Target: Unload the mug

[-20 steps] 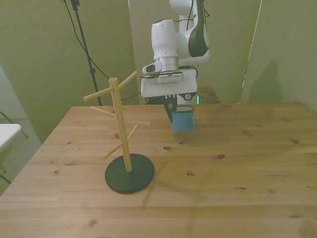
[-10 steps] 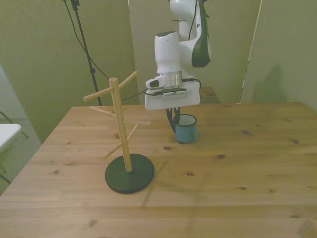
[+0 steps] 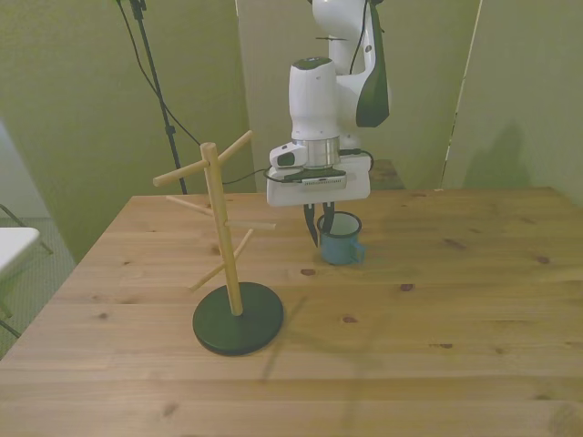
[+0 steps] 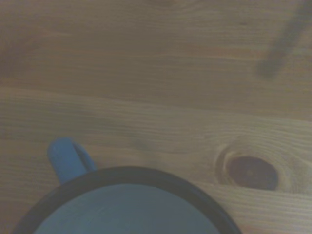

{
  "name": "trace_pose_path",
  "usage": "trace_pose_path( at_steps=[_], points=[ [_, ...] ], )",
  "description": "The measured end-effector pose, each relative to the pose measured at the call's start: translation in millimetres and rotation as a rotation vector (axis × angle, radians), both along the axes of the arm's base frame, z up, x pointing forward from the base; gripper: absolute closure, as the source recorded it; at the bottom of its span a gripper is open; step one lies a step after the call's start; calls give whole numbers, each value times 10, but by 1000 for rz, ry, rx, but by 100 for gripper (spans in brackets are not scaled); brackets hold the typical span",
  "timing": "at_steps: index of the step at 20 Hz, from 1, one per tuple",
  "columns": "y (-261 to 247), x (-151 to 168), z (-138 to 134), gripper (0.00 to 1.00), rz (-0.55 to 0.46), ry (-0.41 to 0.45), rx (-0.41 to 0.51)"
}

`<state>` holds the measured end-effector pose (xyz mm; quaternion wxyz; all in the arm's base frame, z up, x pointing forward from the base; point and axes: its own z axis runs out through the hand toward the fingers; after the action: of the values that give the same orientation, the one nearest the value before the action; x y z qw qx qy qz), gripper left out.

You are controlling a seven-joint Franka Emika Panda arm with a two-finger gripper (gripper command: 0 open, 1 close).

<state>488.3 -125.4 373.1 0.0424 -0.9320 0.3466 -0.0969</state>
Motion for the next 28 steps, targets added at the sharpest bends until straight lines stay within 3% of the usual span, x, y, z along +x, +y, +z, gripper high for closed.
trace_pose_path(
  at_steps=[17, 22, 28],
  points=[
    [33, 60, 199, 0, -23, -1, 10],
    [90, 18, 387, 0, -15, -8, 14],
    [270, -138, 805, 0, 14, -36, 17]
  ],
)
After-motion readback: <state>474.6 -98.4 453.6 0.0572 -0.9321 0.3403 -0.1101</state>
